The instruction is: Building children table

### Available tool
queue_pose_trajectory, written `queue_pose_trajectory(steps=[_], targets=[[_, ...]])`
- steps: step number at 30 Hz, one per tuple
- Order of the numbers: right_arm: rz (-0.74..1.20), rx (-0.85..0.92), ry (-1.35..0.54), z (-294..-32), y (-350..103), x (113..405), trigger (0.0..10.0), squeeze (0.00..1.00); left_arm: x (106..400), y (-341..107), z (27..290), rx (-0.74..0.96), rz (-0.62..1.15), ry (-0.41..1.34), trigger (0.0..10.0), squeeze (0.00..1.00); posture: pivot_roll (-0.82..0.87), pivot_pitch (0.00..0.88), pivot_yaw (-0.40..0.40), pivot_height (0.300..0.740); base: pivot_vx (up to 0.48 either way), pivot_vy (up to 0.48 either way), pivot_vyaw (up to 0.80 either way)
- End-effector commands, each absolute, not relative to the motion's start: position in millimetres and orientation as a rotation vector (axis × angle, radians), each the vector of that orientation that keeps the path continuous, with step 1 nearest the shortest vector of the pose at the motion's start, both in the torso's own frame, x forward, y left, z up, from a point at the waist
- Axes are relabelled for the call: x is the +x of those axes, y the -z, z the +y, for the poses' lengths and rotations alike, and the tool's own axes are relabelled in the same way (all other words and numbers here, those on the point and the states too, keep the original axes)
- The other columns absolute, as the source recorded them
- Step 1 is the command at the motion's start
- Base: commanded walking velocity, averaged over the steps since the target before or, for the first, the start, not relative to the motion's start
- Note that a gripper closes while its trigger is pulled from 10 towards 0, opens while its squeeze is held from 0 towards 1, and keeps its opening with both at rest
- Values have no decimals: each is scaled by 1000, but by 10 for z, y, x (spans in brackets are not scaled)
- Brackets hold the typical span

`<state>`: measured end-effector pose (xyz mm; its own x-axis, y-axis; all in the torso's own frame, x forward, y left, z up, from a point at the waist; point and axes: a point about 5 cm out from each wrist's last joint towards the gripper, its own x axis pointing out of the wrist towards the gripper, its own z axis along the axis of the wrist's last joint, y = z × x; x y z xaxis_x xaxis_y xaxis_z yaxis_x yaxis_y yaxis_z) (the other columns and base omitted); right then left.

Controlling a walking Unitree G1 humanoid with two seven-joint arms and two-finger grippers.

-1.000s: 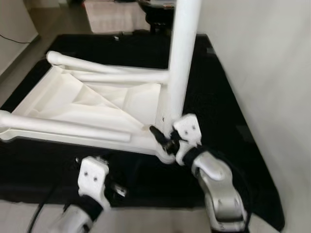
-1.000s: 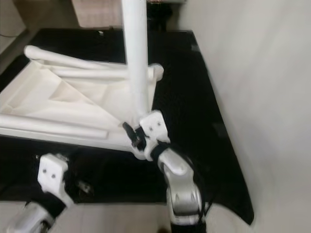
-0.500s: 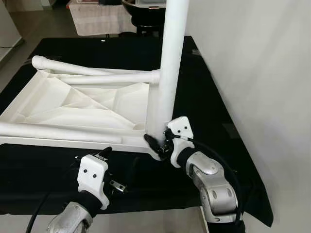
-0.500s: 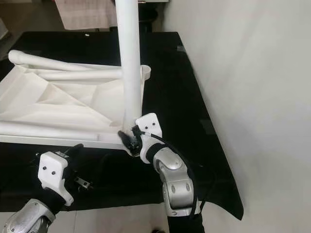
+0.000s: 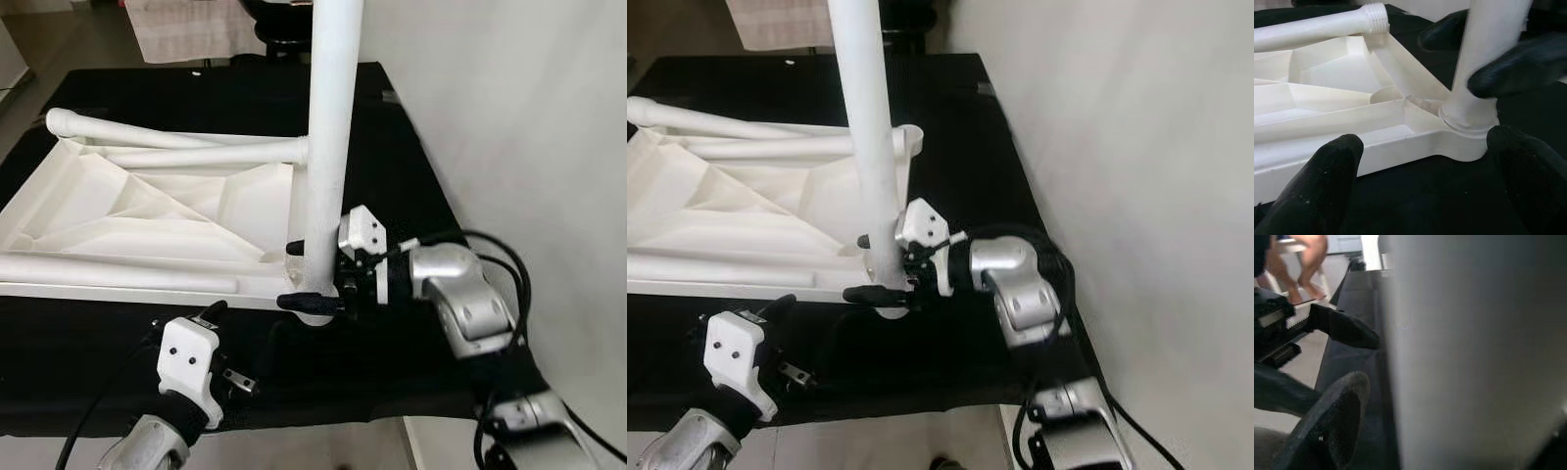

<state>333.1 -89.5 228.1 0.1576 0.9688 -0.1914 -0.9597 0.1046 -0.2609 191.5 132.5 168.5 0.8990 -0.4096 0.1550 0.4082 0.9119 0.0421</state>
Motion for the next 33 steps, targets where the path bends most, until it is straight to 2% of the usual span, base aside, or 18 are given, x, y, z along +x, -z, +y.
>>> queue_pose_trajectory(steps=[1,4,5,7,8,16,17,20,21,22,23,24,25,26,29,30,31,33], targets=[[-21,-354,-1465,-833,-2233,3333,10000,0,1879,-1658,1321,17,-139,421,10000,0,68,246,-54,740,0,0,0],[-21,-352,-1510,-829,-2252,3382,10000,0,1855,-1652,1322,15,-130,426,10000,0,70,254,-47,740,0,0,0],[-20,-350,-1528,-829,-2255,3401,902,0,1846,-1651,1320,15,-127,429,10000,0,72,255,-47,740,0,0,0],[-17,-341,-1543,-833,-2256,3409,902,0,1837,-1648,1318,14,-124,433,10000,0,73,255,-45,740,0,0,0],[-14,-329,-1559,-842,-2254,3408,0,0,1832,-1646,1316,14,-122,436,10000,0,72,254,-45,740,0,0,0],[-16,-290,-1541,-1037,-2203,3376,0,0,1822,-1633,1287,3,-117,444,10000,0,50,239,-36,740,0,0,0],[-45,-280,-1411,-1219,-2141,3282,0,0,1829,-1626,1292,-5,-115,445,10000,0,30,234,-34,740,0,0,0],[-46,-242,-1289,-1325,-2070,3169,0,0,1840,-1622,1305,-7,-115,445,10000,0,15,228,-37,740,0,0,0],[-2,-177,-968,-1351,-1900,3066,0,0,1856,-1621,1318,-5,-116,450,10000,0,11,225,-42,740,0,0,0],[28,-153,-758,-1391,-1809,3020,0,0,1863,-1621,1323,-3,-117,452,10000,0,11,225,-42,740,0,0,0],[28,-153,-758,-1391,-1809,3020,0,0,1863,-1621,1323,-3,-117,452,10000,0,11,225,-42,740,0,0,0],[112,-139,-420,-1502,-1644,2872,0,0,1877,-1616,1337,0,-117,452,10000,0,-1,217,-38,740,0,0,0],[112,-139,-420,-1502,-1644,2872,0,0,1877,-1616,1337,0,-117,452,10000,0,-1,217,-38,740,0,0,0],[183,-133,-178,-1626,-1538,2723,0,0,1889,-1611,1348,2,-116,451,10000,0,-5,214,-37,740,0,0,0],[226,-132,-60,-1696,-1485,2627,0,0,1896,-1608,1354,3,-116,450,10000,0,-5,214,-37,740,0,0,0],[207,-153,-143,-1541,-1472,2586,0,0,1928,-1594,1364,7,-116,449,10000,0,-16,186,-15,740,0,0,0],[122,-180,-314,-1264,-1532,2745,0,0,2010,-1566,1375,12,-116,448,10000,0,6,149,-27,740,0,0,0],[122,-180,-314,-1264,-1532,2745,0,0,2010,-1566,1375,12,-116,448,10000,0,6,149,-27,740,0,0,0]])
